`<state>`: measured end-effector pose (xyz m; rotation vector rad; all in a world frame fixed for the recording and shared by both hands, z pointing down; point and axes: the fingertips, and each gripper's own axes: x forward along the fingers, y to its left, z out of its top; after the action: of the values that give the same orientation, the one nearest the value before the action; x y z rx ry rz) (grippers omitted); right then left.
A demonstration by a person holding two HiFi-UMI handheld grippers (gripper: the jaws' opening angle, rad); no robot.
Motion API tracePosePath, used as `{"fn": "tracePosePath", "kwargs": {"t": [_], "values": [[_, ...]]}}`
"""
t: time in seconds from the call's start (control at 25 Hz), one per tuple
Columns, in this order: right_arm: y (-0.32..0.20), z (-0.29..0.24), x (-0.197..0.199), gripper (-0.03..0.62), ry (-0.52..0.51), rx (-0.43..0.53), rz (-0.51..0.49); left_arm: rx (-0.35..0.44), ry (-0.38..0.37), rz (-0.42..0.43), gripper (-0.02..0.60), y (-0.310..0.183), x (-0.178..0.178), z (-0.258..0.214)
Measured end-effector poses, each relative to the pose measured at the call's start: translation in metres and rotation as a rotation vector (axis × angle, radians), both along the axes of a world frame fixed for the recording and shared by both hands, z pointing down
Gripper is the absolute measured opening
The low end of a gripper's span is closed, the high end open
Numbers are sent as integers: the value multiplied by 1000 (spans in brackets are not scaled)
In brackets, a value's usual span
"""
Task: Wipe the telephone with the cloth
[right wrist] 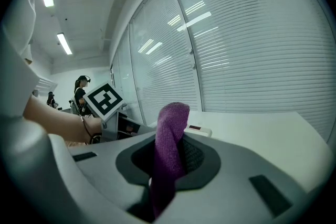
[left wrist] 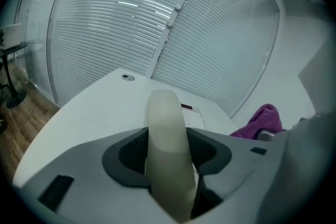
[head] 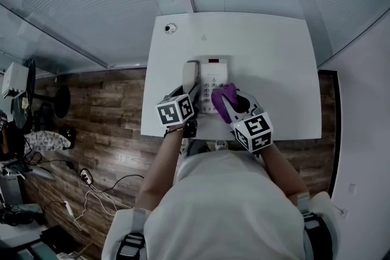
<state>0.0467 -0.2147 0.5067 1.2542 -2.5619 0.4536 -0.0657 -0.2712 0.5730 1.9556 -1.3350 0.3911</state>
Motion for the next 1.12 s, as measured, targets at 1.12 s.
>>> {"fn": "tracePosePath", "kwargs": {"t": [1.12], "values": [[-49, -71, -35, 60, -42, 173, -33, 62, 742, 87, 223, 63, 1, -75]]}}
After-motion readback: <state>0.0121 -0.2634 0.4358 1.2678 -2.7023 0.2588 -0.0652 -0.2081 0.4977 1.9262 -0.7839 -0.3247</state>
